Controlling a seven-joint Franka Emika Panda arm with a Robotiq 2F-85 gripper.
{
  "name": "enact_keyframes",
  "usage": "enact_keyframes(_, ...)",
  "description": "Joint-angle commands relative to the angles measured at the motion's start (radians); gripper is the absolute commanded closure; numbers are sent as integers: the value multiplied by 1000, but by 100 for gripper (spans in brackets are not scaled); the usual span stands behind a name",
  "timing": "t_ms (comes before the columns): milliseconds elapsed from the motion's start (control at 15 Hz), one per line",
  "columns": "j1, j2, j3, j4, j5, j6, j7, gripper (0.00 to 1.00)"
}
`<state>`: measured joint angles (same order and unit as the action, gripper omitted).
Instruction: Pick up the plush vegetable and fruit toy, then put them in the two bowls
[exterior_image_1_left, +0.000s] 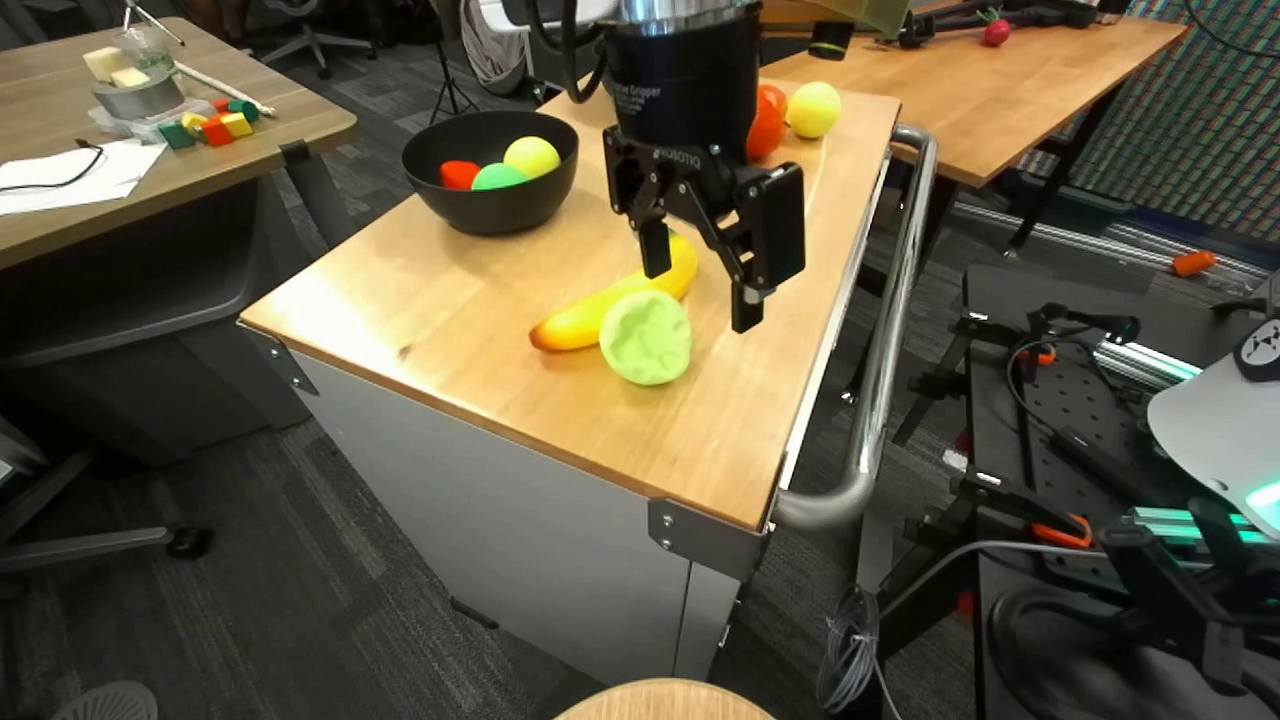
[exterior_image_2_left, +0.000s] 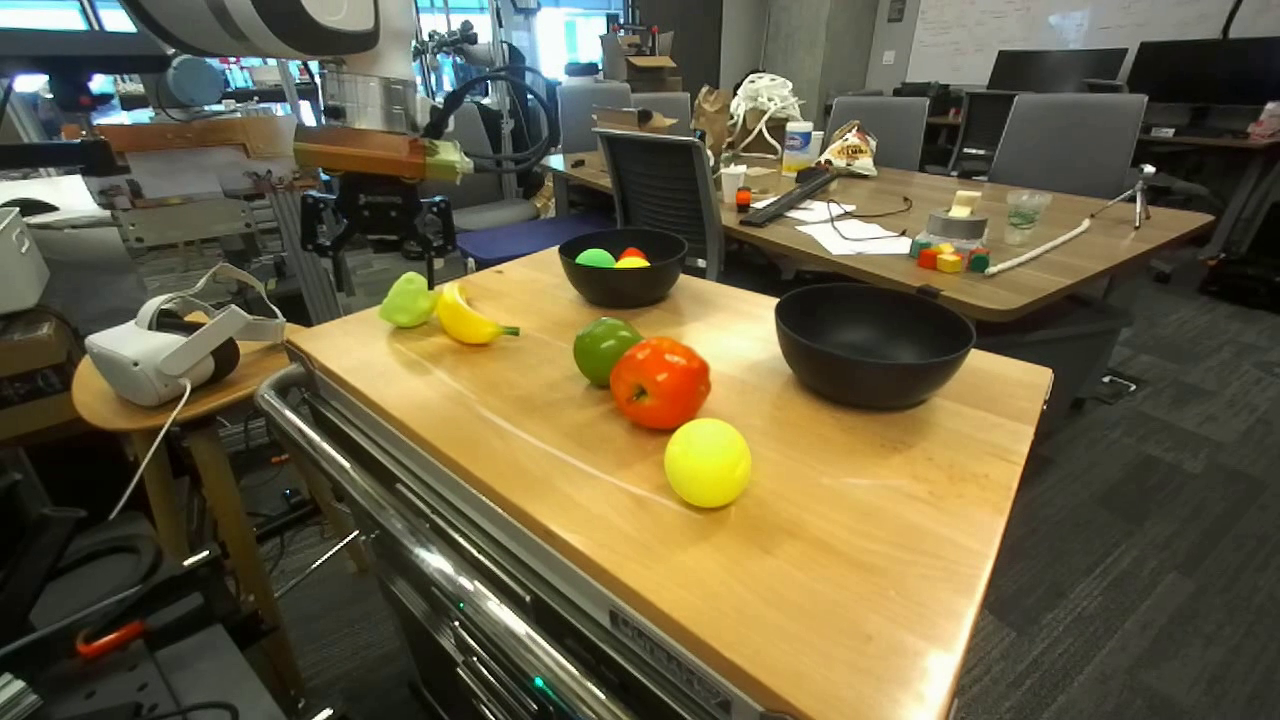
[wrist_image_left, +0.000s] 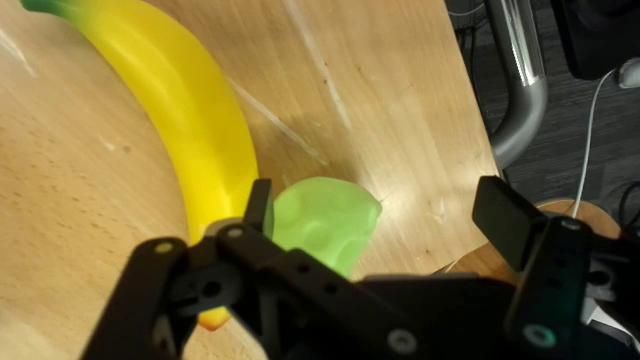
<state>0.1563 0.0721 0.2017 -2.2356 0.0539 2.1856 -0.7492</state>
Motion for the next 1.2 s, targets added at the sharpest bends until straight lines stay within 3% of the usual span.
enact_keyframes(0,12,15,8,-7,-13,57,7,0)
enact_keyframes(200,18,44,14,1,-21,97,29,0)
enact_keyframes(267,20,54,16,3,-24,107,37,18)
enact_keyframes(667,22,80,27,11,-20,127,39,65)
enact_keyframes(800,20,77,26,13,-14,128,40,69)
enact_keyframes(933,20,60,26,14,-22,130,46,78)
enact_keyframes(1133,38,-49,13,6,-196,113,148,95)
